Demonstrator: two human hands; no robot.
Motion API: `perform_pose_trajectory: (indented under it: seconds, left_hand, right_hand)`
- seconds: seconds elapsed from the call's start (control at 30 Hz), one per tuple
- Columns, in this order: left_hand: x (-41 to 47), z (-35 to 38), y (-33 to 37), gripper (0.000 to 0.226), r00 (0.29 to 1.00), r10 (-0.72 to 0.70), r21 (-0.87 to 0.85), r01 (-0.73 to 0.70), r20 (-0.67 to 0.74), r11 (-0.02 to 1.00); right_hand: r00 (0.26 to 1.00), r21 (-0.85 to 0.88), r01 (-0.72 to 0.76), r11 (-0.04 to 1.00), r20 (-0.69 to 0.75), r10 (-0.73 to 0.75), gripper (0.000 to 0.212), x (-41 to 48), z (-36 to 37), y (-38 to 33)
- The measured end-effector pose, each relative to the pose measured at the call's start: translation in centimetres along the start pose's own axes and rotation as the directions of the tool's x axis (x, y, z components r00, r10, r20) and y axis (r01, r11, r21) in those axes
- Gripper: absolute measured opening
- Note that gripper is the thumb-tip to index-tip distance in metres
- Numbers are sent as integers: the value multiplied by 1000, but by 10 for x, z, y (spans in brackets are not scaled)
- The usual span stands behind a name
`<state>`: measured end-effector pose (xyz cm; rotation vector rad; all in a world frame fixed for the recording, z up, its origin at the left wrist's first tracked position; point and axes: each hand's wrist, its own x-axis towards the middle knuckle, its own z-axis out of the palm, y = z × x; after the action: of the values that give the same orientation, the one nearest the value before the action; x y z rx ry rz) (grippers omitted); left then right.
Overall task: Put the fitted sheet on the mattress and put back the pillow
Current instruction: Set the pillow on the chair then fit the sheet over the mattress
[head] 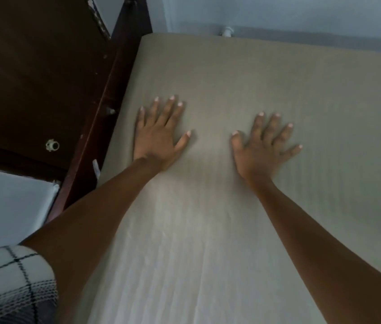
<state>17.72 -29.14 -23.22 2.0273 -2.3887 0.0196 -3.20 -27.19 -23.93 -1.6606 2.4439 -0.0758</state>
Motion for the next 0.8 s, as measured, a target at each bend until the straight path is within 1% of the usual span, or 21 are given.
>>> perform_pose_trajectory:
  seconds: [0.07, 0.1, 0.17, 0.27, 0.33, 0.43, 0.5, 0.6, 0.7, 0.8]
  left_hand:
    - [-2, -3, -14, 68, 993, -116, 0, 116, -27, 993]
    - [-2, -3, -21, 67, 989, -144, -13, 143, -32, 990]
    - [-3, -4, -29, 65, 989, -148, -57, 147, -17, 987]
    - [-3, -7, -33, 61, 994, -106, -108, 109, 28, 988]
    - [-7, -10, -39, 58, 998, -35, -127, 41, 46, 991]
    - [-23, -19, -47, 64, 993, 114, -208, -111, 5, 972]
    - [-37, -21, -49, 64, 986, 169, -257, -167, -14, 952]
    - [-60, -22, -51, 62, 984, 177, -267, -172, -7, 948]
    - [-85, -23, -51, 62, 986, 165, -315, -155, 4, 936]
    - [-109, -26, -51, 63, 987, 156, -340, -135, 32, 931]
  right_hand:
    - [993, -8, 116, 993, 12, -115, 67, -2, 4, -39]
    - [984, -6, 175, 985, 16, -175, 65, -5, 6, -56]
    - [956, -3, 291, 957, 28, -291, 63, -13, 9, -84]
    - [889, -7, 456, 890, 33, -456, 59, -37, 16, -112]
    - [881, 15, 472, 881, 32, -473, 56, -54, 18, -124]
    - [888, 46, 458, 888, 34, -459, 57, -77, 21, -130]
    - [882, 53, 468, 882, 29, -470, 58, -94, 24, -130]
    - [876, 84, 480, 873, 16, -482, 61, -120, 28, -131]
    - [881, 98, 468, 878, 23, -472, 64, -144, 31, -133]
    - [890, 140, 454, 880, -29, -455, 66, -173, 34, -134]
